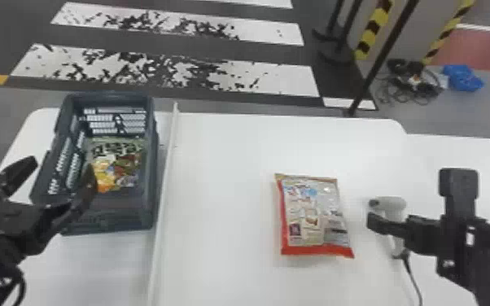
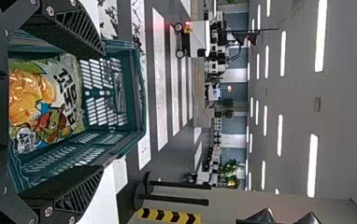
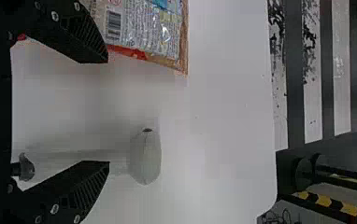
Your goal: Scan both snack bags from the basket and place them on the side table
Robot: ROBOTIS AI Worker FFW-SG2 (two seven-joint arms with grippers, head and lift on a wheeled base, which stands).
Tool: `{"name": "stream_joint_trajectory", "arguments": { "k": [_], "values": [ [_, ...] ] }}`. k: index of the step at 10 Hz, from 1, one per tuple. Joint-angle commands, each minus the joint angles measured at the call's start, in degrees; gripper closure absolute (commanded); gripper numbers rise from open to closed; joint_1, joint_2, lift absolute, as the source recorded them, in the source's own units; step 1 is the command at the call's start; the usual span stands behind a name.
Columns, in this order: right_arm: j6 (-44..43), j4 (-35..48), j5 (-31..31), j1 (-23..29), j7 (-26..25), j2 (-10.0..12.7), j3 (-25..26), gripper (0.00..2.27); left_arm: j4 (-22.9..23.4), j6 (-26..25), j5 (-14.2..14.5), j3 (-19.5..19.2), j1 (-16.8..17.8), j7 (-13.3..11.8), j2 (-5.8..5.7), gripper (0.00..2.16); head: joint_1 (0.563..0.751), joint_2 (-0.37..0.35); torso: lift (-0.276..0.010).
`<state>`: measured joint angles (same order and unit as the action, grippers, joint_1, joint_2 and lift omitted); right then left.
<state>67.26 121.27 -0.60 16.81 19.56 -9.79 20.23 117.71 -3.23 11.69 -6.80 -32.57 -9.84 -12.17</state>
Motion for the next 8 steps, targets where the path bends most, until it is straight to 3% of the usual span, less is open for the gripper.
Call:
{"name": "stream_joint_trajectory", "arguments": {
  "k": [1, 6, 7, 8],
  "values": [
    [-2.26, -4.55, 0.86, -1.17, -0.05, -1.11, 0.6, 0.12, -0.12, -0.07, 0.0, 0.03, 0.05, 0.0, 0.04, 0.14, 0.695, -0.169, -0.075],
    [-2.44, -16.94, 2.8, -7.94, 1.97, -4.36, -0.19, 0.13, -0.12, -0.07, 0.09, 0.03, -0.12, 0.0, -0.13, 0.14, 0.695, -0.225, -0.075],
    [-2.44, -19.14, 3.5, -9.08, 2.76, -4.8, -0.37, 0.22, -0.12, -0.07, 0.0, 0.03, -0.12, 0.0, -0.22, 0.14, 0.695, -0.23, -0.075],
    [-2.44, -20.9, 3.68, -9.87, 4.87, -5.59, -0.72, 0.54, -0.12, -0.07, 0.09, 0.03, -0.12, 0.0, -0.22, 0.14, 0.695, -0.236, -0.075]
  ]
}}
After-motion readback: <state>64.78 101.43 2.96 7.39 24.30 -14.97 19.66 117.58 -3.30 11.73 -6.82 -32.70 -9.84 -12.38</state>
